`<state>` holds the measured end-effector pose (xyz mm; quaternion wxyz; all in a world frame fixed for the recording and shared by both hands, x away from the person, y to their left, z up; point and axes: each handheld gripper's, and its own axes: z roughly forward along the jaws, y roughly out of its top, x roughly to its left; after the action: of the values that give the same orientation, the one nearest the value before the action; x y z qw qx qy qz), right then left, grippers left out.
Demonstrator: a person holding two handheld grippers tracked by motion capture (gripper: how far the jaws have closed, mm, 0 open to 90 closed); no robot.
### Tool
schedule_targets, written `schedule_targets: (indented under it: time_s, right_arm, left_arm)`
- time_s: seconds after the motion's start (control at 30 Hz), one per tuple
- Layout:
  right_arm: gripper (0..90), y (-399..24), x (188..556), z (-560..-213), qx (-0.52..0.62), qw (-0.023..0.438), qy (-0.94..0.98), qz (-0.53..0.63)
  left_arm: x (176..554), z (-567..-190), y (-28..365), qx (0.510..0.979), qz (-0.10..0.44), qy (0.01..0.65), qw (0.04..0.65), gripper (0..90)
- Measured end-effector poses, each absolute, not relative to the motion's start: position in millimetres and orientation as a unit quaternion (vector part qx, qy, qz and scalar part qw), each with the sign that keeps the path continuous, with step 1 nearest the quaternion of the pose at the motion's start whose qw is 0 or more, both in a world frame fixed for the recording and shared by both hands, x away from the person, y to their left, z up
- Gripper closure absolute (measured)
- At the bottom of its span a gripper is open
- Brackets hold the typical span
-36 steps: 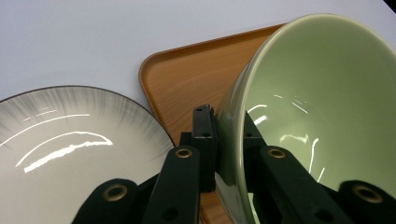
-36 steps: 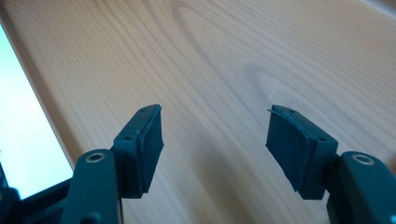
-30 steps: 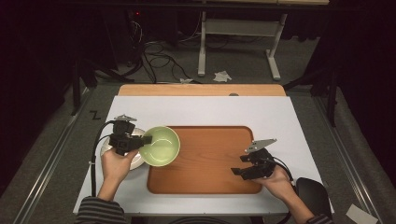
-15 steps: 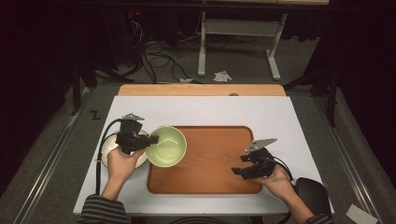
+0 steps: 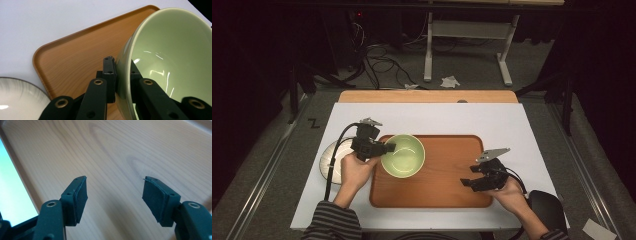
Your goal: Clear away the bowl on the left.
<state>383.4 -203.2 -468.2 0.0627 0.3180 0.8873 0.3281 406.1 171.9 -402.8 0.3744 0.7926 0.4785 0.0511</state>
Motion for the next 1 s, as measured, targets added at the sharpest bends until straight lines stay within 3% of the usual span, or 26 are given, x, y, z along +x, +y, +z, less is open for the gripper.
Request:
schedule_targets:
  time_s: [1.0]
  right_arm:
    - [38.2, -206, 383, -466, 0.322, 0.069, 0.883, 0.334]
  left_arm:
    - [451, -443, 100, 0.819, 0.004, 0.468, 0.333, 82.9]
